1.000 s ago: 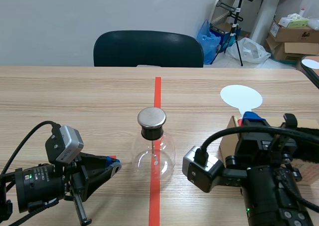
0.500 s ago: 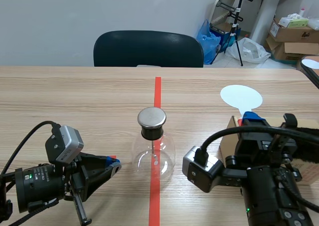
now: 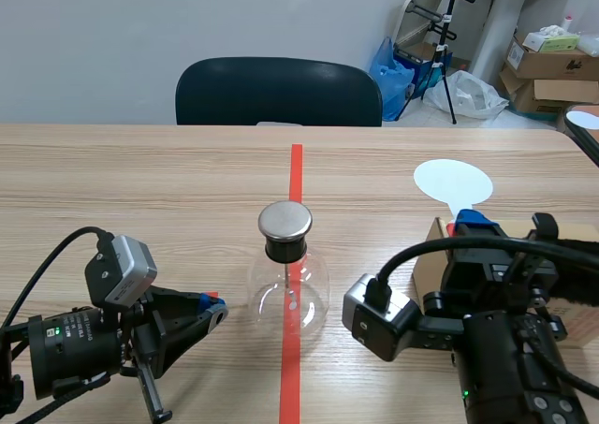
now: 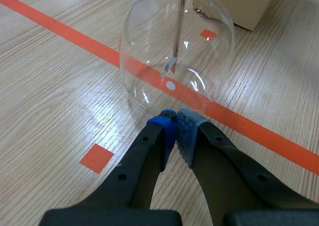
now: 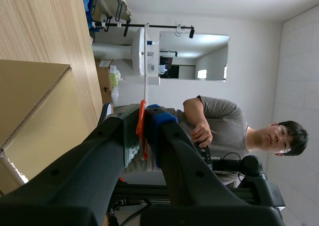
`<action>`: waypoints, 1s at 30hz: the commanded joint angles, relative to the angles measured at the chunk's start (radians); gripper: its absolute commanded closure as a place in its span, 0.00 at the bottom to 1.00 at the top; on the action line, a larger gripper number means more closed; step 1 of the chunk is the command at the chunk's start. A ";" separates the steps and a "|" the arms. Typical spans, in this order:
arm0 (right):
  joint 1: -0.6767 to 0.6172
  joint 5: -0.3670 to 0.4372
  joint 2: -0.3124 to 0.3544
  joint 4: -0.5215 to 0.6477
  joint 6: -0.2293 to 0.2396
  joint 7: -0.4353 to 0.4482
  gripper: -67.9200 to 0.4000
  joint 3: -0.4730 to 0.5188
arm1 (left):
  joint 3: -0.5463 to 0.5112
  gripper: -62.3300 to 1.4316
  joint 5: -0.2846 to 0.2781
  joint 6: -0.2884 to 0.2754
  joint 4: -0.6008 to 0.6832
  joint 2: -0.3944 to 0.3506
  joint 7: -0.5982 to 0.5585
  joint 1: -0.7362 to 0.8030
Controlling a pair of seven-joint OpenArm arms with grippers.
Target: Do the electroscope experiment
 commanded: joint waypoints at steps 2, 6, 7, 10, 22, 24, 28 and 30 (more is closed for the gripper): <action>0.011 -0.001 0.005 0.021 -0.010 -0.004 0.98 0.001 | -0.003 0.93 -0.014 -0.002 0.019 0.002 -0.015 -0.006; 0.011 -0.001 0.005 0.021 -0.010 -0.004 0.98 0.001 | -0.003 0.93 -0.014 -0.002 0.019 0.002 -0.015 -0.006; 0.011 -0.001 0.005 0.021 -0.010 -0.004 0.98 0.001 | -0.003 0.93 -0.014 -0.002 0.019 0.002 -0.015 -0.006; 0.011 -0.001 0.005 0.021 -0.010 0.001 0.98 0.001 | -0.003 0.93 -0.014 -0.002 0.019 0.002 -0.015 -0.006; 0.011 -0.001 0.005 0.021 -0.010 0.018 0.98 0.001 | -0.003 0.93 -0.014 -0.002 0.019 0.002 -0.015 -0.006; 0.011 -0.001 0.005 0.021 -0.010 0.018 0.98 0.001 | -0.003 0.93 -0.014 -0.002 0.019 0.002 -0.015 -0.006; 0.011 -0.001 0.005 0.021 -0.010 0.018 0.98 0.001 | -0.003 0.93 -0.014 -0.002 0.019 0.002 -0.015 -0.006; 0.011 -0.001 0.005 0.021 -0.010 0.018 0.98 0.001 | -0.003 0.93 -0.014 -0.002 0.019 0.002 -0.015 -0.006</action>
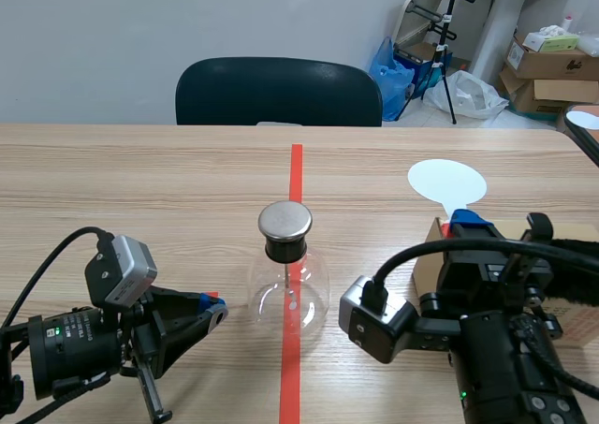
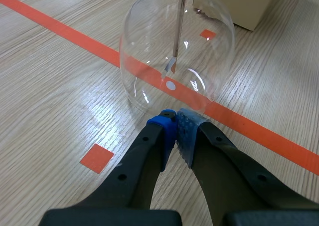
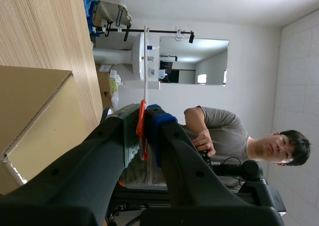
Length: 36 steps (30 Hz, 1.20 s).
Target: Do the electroscope experiment
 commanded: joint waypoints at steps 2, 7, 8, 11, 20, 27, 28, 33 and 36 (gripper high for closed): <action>0.011 -0.001 0.005 0.021 -0.010 -0.005 0.98 0.001 | -0.003 0.93 -0.014 -0.002 0.019 0.002 -0.015 -0.006; 0.011 -0.001 0.005 0.021 -0.010 -0.005 0.98 0.001 | -0.003 0.93 -0.014 -0.002 0.019 0.002 -0.015 -0.006; 0.011 -0.001 0.005 0.021 -0.010 -0.005 0.98 0.001 | -0.003 0.93 -0.014 -0.002 0.019 0.002 -0.015 -0.006; 0.011 -0.001 0.005 0.021 -0.010 -0.005 0.98 0.001 | -0.003 0.93 -0.014 -0.002 0.019 0.002 -0.015 -0.006; 0.011 -0.001 0.005 0.021 -0.011 -0.005 0.98 0.001 | -0.003 0.93 -0.014 -0.002 0.019 0.002 -0.015 -0.006; 0.006 -0.001 -0.001 0.021 -0.013 0.000 0.98 0.001 | -0.003 0.93 -0.014 -0.002 0.019 0.002 -0.015 -0.006; 0.006 -0.001 -0.001 0.021 -0.016 0.000 0.98 0.001 | -0.003 0.93 -0.014 -0.002 0.019 0.002 -0.015 -0.006; -0.013 -0.001 -0.029 0.024 -0.069 0.039 0.98 0.037 | -0.003 0.93 -0.014 -0.002 0.019 0.002 -0.015 -0.005; -0.051 -0.001 -0.060 0.042 -0.080 0.110 0.98 0.095 | -0.003 0.93 -0.014 -0.002 0.019 0.002 -0.015 -0.004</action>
